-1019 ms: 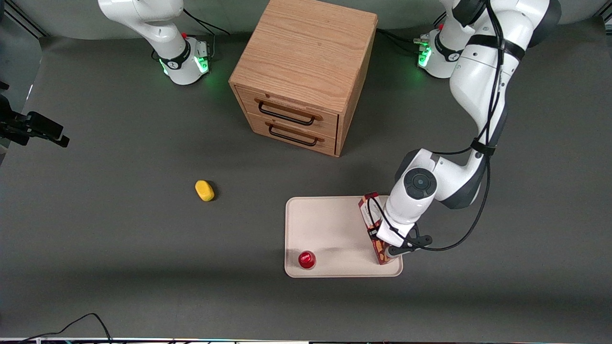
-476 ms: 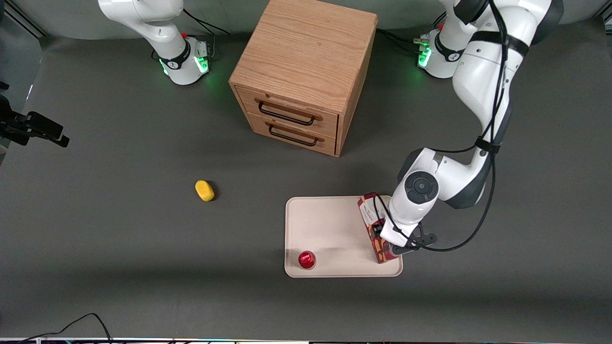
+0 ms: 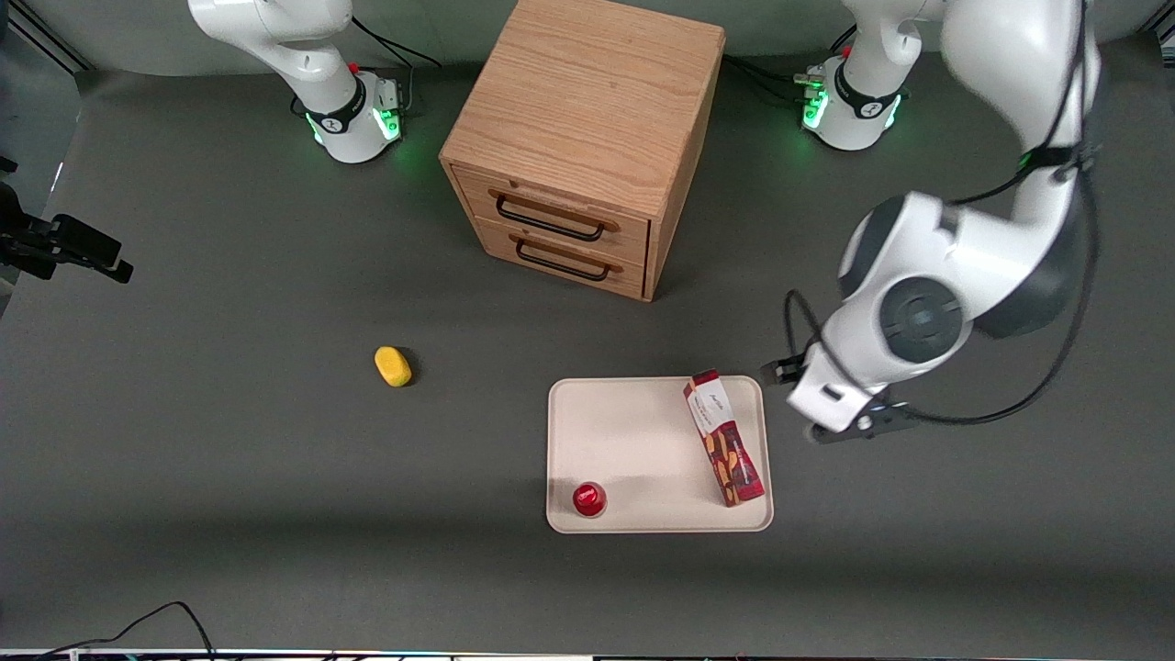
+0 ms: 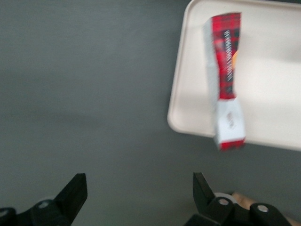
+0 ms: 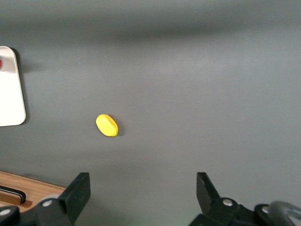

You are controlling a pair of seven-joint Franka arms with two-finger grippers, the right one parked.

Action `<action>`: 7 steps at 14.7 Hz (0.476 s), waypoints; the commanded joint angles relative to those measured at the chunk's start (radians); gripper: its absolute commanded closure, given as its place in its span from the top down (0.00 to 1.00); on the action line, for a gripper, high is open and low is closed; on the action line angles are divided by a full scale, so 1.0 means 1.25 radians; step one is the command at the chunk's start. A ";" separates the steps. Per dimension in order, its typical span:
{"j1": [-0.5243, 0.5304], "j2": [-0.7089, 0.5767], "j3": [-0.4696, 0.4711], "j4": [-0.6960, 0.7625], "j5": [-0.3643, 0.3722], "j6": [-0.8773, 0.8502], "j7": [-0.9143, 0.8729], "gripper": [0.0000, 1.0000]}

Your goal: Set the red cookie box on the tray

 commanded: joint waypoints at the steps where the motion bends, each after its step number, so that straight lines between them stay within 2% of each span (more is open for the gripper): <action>1: 0.019 -0.112 0.042 -0.077 -0.042 -0.049 0.104 1.00; 3: 0.019 -0.196 0.106 -0.149 -0.077 -0.047 0.168 1.00; 7: 0.015 -0.350 0.225 -0.294 -0.079 -0.016 0.306 1.00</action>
